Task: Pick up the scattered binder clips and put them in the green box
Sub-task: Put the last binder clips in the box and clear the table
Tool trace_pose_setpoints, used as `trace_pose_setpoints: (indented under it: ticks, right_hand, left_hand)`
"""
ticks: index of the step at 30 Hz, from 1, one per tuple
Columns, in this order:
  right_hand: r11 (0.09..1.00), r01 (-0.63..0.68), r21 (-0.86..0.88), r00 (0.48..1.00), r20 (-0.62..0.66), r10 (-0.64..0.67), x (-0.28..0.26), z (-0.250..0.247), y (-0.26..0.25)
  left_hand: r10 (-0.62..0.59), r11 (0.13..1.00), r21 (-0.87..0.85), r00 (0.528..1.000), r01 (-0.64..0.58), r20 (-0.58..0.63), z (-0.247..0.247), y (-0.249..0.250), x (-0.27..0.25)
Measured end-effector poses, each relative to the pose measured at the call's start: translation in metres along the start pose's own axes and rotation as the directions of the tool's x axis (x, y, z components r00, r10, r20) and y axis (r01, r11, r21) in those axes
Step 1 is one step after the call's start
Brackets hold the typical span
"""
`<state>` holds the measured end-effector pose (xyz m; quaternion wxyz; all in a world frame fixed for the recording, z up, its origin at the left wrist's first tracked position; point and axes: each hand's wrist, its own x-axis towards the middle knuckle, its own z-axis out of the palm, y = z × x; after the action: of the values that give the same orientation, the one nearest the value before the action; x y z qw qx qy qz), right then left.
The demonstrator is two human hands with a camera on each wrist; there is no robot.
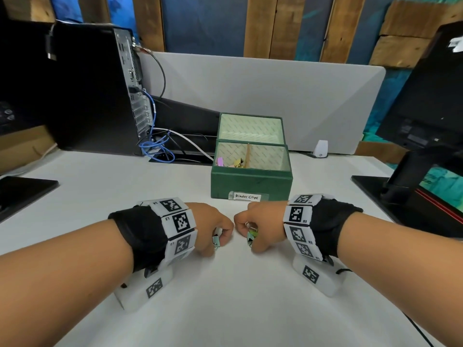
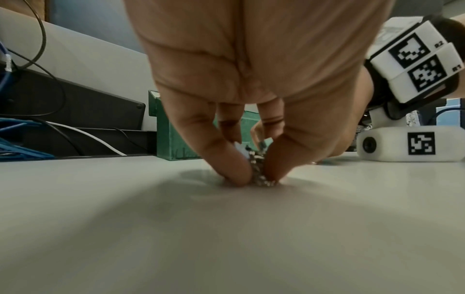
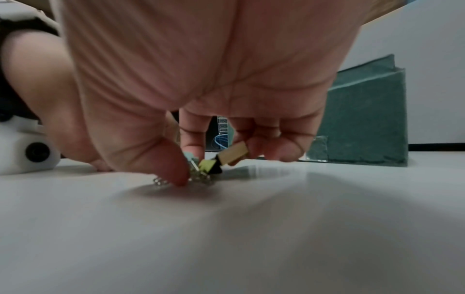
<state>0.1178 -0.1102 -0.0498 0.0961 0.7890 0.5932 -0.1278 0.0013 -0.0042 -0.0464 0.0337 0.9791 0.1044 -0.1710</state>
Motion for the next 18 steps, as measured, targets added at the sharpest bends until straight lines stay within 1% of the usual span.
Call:
trace_pose_setpoints:
  ticks: [4,9,13,18]
  right_hand:
    - [0.999,0.006,-0.045,1.0,0.019,-0.005,0.003,0.002,0.004]
    - [0.997,0.024,-0.076,1.0,0.018,-0.023,0.006,-0.001,0.011]
    - [1.0,-0.01,-0.01,1.0,0.011,0.01,0.004,-0.005,0.02]
    - [0.994,-0.057,0.088,0.997,-0.049,0.061,-0.007,-0.022,0.033]
  left_hand:
    - [-0.018,1.0,-0.011,1.0,0.018,0.014,0.001,-0.002,0.003]
    - [0.022,1.0,0.007,1.0,-0.022,-0.018,0.002,-0.003,0.003]
    - [0.038,0.999,0.01,0.999,-0.038,-0.021,0.002,-0.006,0.004]
    - [0.037,0.999,-0.017,0.996,-0.038,-0.08,0.005,-0.009,0.006]
